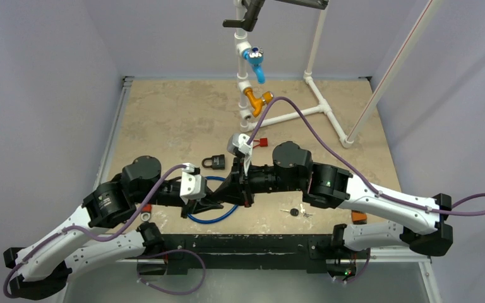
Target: Unlock with the key
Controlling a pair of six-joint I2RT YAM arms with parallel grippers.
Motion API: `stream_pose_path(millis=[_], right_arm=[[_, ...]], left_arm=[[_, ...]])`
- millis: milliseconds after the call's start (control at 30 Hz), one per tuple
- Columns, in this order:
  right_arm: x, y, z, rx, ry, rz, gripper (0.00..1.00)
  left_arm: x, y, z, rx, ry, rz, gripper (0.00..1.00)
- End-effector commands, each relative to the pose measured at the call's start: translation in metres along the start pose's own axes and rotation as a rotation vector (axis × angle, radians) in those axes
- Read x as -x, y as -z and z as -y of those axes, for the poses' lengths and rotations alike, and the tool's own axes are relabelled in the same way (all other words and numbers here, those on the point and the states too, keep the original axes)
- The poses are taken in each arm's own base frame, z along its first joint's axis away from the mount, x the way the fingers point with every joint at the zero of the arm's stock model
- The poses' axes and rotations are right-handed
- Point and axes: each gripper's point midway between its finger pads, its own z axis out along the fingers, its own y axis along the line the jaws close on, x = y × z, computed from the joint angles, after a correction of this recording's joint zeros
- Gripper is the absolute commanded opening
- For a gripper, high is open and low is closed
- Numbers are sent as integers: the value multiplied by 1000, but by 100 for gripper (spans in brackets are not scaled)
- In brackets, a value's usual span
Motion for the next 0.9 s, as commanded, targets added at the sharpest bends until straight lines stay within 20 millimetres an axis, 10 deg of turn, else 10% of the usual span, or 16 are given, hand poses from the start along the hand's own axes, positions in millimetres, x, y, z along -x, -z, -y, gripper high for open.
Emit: stream_pose_path(millis=[0,867], right_arm=[[28,1,6,-44,41,64,0],[14,28,34,-221,-109,147,55]], left_arm=[[16,5,8,-28,-15,62,0],[28,19,1,49,-26,151,0]])
